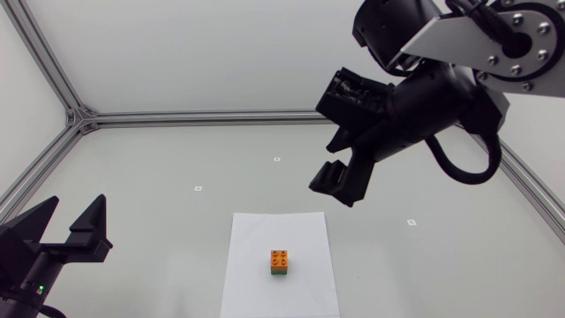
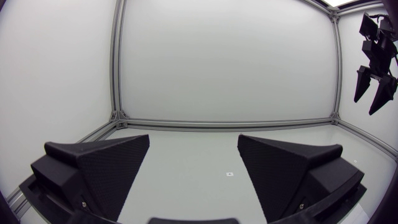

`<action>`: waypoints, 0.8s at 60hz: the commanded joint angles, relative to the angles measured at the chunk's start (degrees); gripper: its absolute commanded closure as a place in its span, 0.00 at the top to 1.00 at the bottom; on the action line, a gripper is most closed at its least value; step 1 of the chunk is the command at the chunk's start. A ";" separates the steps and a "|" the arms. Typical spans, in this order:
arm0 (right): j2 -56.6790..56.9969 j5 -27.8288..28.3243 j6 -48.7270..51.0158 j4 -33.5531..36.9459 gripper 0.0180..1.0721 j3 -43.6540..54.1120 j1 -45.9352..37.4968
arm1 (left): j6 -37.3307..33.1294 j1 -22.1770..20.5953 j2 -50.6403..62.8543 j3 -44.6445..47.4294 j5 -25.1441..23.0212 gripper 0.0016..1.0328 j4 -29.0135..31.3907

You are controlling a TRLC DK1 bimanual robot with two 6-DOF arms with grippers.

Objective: Pick up the orange 2x2 brick with the right arm and stack it on top of the green 2x2 brick in the center

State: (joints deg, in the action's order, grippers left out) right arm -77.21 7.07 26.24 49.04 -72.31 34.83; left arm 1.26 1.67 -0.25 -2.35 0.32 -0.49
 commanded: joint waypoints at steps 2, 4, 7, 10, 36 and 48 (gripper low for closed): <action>4.00 0.84 -2.60 -1.05 0.96 4.37 -5.56 | -0.73 0.09 -0.45 2.35 -0.23 0.96 0.84; 5.75 0.75 -3.04 -1.75 0.96 6.13 -8.11 | -0.73 0.09 -0.45 2.35 -0.32 0.96 0.76; 8.48 0.58 -3.21 -3.77 0.96 9.38 -11.19 | -0.73 0.09 -0.45 2.35 -0.23 0.96 0.84; 11.03 0.75 -3.30 -6.23 0.96 12.20 -14.70 | -0.73 0.09 -0.45 2.35 -0.23 0.96 0.76; 35.90 -1.80 -6.73 -19.42 0.96 34.87 -28.85 | -0.73 0.09 -0.45 2.35 -0.23 0.96 0.84; 48.82 -6.02 -9.89 -26.18 0.96 44.01 -32.19 | -0.73 0.09 -0.45 2.35 -0.23 0.96 0.84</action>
State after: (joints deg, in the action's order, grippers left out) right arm -32.49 1.83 18.92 25.41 -32.45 3.79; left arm 1.26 1.67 -0.25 -2.35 0.32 -0.49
